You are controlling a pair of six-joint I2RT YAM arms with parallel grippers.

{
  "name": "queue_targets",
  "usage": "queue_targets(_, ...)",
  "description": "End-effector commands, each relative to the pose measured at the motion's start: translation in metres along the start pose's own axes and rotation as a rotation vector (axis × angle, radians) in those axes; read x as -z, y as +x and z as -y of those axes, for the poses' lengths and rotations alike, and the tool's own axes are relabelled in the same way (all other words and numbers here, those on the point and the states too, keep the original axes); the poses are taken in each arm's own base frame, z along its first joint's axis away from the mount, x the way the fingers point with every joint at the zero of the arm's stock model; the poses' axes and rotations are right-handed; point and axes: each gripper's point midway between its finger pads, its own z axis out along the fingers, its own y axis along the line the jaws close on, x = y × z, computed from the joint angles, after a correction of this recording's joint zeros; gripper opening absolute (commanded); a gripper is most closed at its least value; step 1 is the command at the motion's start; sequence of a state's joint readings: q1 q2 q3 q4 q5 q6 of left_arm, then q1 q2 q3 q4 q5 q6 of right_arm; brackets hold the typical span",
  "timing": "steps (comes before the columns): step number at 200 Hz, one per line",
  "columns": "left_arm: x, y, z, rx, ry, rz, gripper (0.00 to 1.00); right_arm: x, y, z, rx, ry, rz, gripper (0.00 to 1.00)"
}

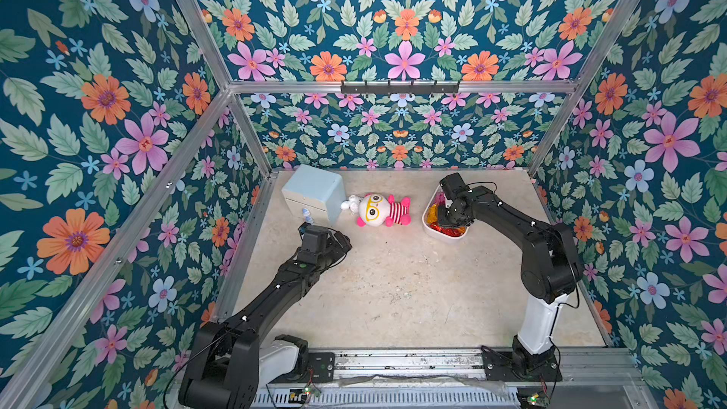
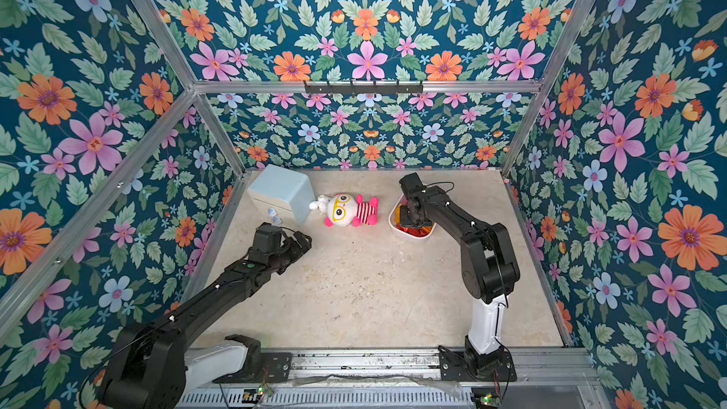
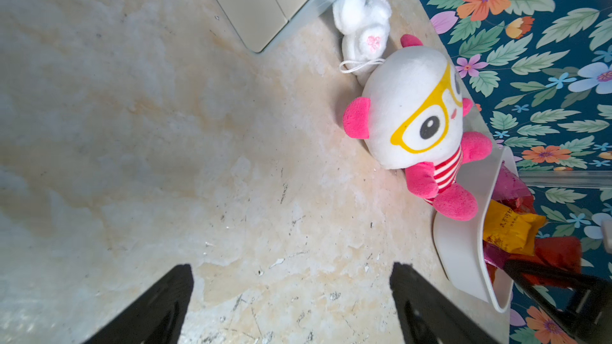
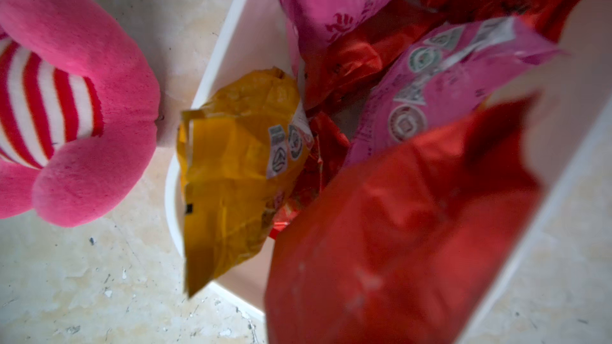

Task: Put the tea bags into the storage box
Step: Place the tea bag in the storage box, then reset both arms

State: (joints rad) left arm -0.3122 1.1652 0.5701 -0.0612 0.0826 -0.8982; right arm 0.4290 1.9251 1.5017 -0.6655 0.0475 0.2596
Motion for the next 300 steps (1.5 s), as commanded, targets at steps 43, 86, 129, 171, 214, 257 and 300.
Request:
queue_targets(43,0.003,-0.002,-0.002,-0.012,-0.015,0.012,0.99,-0.014,0.000,-0.007,0.036,-0.031,-0.019,0.01)
queue_targets(86,0.006,-0.009,-0.001,-0.048,-0.032,0.036,0.99,0.032,-0.014,-0.006,0.026,-0.040,0.070,0.45)
queue_targets(129,0.016,-0.033,0.005,-0.141,-0.071,0.118,0.99,0.095,-0.041,0.006,-0.007,-0.005,0.261,0.62)
queue_targets(171,0.027,-0.067,0.017,-0.286,-0.135,0.223,0.99,0.126,-0.062,0.057,-0.156,0.101,0.480,0.76)
queue_targets(214,0.037,-0.100,0.010,-0.531,-0.241,0.414,0.99,0.110,-0.034,0.160,-0.350,0.333,0.701,0.78)
queue_targets(257,0.027,-0.098,0.001,-0.774,-0.197,0.551,0.99,0.127,0.011,0.200,-0.436,0.392,1.114,0.80)
queue_targets(300,0.010,-0.108,-0.019,-0.737,-0.178,0.602,0.99,0.113,0.002,0.194,-0.298,0.392,1.057,0.84)
